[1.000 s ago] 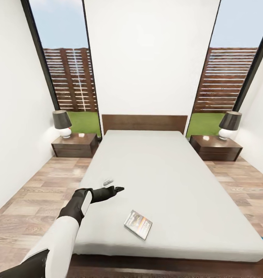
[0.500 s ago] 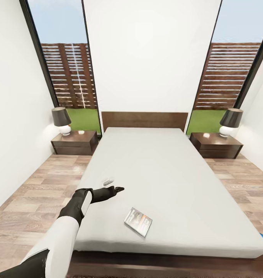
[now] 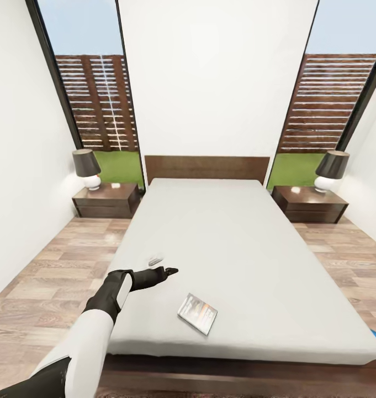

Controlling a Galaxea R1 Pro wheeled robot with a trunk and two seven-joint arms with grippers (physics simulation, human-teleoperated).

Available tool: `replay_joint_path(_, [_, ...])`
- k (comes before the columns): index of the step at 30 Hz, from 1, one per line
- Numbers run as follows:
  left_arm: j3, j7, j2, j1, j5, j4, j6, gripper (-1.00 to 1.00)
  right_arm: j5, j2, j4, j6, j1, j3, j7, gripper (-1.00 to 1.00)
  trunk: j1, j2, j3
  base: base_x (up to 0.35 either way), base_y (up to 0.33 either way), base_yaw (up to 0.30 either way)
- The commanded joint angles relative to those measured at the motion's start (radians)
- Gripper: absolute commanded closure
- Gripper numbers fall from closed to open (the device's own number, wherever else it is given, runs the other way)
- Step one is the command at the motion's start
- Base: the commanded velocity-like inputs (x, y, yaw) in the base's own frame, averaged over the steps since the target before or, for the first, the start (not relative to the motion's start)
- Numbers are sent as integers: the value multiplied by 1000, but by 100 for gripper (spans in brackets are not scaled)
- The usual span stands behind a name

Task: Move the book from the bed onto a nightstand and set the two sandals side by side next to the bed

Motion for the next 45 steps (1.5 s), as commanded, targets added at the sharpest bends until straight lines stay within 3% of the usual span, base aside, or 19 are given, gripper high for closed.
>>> replay_joint_path(1, [8, -8, -2, -1, -10, -1, 6, -100, 5, 0, 1, -1, -1, -6, 4, -100, 1, -2, -4, 0, 0, 0])
replay_joint_path(45, [7, -11, -1, -1, -9, 0, 9, -100, 7, -12, -2, -1, -1, -7, 10, -100, 1, -2, -73, 0, 0, 0])
